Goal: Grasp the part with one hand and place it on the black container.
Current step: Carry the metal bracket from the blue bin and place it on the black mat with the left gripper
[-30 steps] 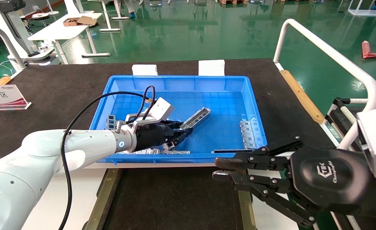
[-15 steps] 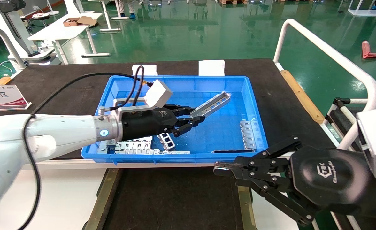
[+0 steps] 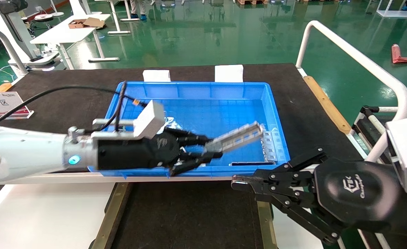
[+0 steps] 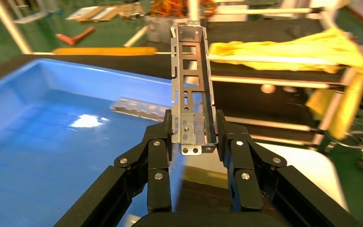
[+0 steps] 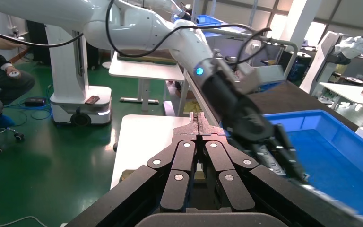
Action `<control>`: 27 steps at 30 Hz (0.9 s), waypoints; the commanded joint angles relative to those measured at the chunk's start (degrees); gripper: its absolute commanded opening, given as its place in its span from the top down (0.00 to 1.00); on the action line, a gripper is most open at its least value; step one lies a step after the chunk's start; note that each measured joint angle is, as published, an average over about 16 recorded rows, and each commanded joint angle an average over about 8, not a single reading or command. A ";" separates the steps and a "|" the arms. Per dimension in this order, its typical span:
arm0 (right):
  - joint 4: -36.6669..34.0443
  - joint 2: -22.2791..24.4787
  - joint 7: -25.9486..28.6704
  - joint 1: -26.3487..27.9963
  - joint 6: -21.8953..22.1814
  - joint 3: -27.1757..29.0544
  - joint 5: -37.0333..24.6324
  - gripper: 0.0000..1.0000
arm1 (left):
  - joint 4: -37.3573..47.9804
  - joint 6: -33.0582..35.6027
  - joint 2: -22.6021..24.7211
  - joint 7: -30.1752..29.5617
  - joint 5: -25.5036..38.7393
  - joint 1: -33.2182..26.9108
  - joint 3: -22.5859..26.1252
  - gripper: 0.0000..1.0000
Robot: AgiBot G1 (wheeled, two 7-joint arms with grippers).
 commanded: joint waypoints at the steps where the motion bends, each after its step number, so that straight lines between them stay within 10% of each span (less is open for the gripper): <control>1: 0.00 0.00 0.00 0.00 0.00 0.00 0.00 1.00 | -1.46 2.06 -1.34 -0.02 -0.16 0.65 0.05 1.00; 12: 0.00 0.01 -0.01 0.01 0.01 -0.03 0.02 1.00 | -17.91 0.60 -8.70 -3.32 -0.23 11.25 0.60 1.00; 27: 0.00 0.02 -0.03 0.01 0.02 -0.06 0.04 1.00 | -35.12 -19.05 -12.90 -15.33 2.37 29.03 2.30 1.00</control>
